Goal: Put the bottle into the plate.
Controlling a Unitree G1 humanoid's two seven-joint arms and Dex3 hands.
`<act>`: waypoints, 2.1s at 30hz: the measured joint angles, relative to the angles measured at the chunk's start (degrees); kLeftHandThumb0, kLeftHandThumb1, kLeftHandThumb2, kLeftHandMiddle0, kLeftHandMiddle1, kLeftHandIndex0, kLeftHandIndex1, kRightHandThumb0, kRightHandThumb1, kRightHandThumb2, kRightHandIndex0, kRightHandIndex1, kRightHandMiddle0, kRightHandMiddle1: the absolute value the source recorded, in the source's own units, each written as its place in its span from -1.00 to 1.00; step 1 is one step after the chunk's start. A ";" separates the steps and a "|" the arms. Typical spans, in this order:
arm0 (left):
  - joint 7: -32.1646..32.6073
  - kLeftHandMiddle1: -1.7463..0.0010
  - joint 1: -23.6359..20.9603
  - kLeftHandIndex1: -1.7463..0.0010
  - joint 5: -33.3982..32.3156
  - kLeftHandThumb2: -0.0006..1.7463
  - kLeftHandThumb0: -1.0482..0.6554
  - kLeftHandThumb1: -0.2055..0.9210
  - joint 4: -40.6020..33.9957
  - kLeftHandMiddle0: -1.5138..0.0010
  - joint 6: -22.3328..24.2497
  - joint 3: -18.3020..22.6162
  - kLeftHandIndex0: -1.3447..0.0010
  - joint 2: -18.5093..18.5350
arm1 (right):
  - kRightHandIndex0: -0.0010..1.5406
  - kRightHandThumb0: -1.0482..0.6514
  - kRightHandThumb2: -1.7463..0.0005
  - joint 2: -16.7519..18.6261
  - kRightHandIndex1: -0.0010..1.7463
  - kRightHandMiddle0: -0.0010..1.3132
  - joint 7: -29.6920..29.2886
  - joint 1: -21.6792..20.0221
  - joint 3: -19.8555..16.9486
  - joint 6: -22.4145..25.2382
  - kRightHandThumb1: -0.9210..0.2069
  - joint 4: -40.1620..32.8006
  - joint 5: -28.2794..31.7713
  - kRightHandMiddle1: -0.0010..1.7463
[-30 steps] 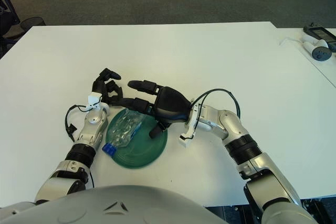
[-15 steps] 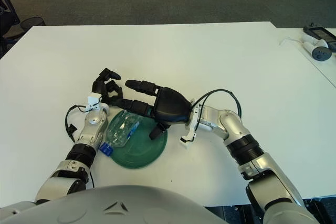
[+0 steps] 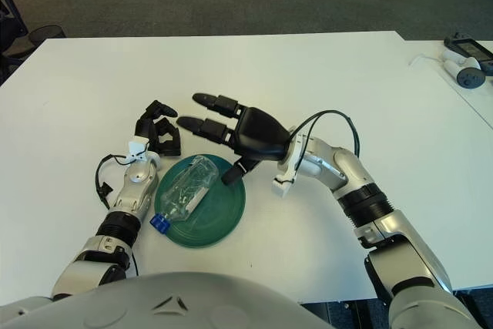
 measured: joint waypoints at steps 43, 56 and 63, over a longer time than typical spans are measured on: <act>1.74 -0.90 3.41 -1.00 4.82 1.00 0.23 -0.80 -5.61 -0.22 3.02 -1.98 -0.06 0.82 | -0.57 -0.69 0.67 29.73 -0.93 -1.00 3.94 6.60 -20.07 9.85 -0.98 12.99 37.74 0.12; 0.81 -0.91 4.81 -1.00 4.34 1.00 0.23 -0.79 -8.55 -0.21 5.27 -1.97 -0.05 0.82 | -0.57 -0.69 0.67 30.55 -0.93 -1.00 4.51 7.35 -21.09 10.65 -0.99 11.62 36.54 0.12; 0.50 -0.93 5.32 -1.00 4.27 1.00 0.23 -0.78 -9.12 -0.20 5.27 -1.97 -0.04 0.87 | -0.57 -0.69 0.67 31.20 -0.93 -1.00 4.75 7.39 -21.26 11.07 -0.99 10.94 36.23 0.12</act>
